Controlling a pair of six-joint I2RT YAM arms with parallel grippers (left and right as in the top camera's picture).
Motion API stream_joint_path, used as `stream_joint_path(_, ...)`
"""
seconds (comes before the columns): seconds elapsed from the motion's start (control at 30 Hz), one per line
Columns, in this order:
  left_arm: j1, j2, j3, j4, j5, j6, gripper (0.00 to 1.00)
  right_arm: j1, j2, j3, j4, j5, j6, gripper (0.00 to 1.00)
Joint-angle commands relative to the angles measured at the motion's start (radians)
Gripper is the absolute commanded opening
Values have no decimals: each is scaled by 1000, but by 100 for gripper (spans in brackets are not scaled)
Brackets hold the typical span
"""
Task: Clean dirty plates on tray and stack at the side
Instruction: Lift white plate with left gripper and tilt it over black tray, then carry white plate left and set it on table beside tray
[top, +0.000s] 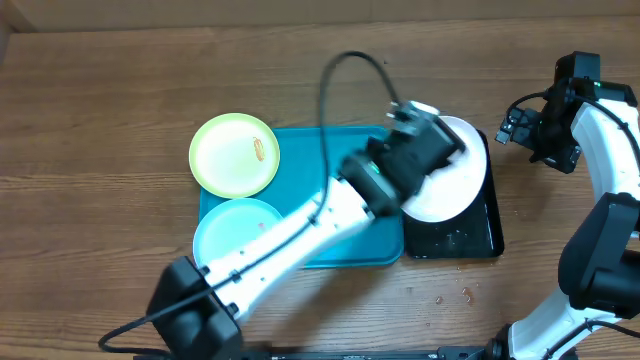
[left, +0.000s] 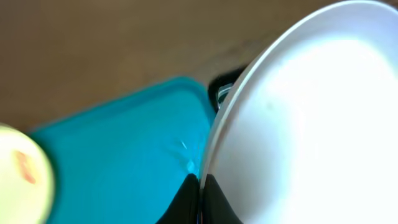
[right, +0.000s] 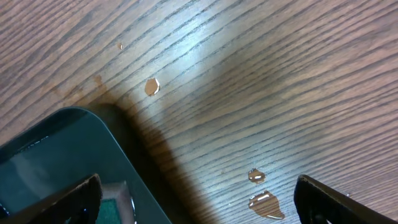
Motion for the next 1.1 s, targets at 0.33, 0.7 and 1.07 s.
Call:
stream_joint_path(0.33,635,11,24,-193,832,-71,4,-5,-16,17,5,0,8,100)
stream_joint_path(0.7,1067,11,24,-367,731,32,4,-4,-16,17,5,0,8,100)
stream_joint_path(1.07,1432,11,24,-410,701,87,4,-4,-16,17,5,0,8,100)
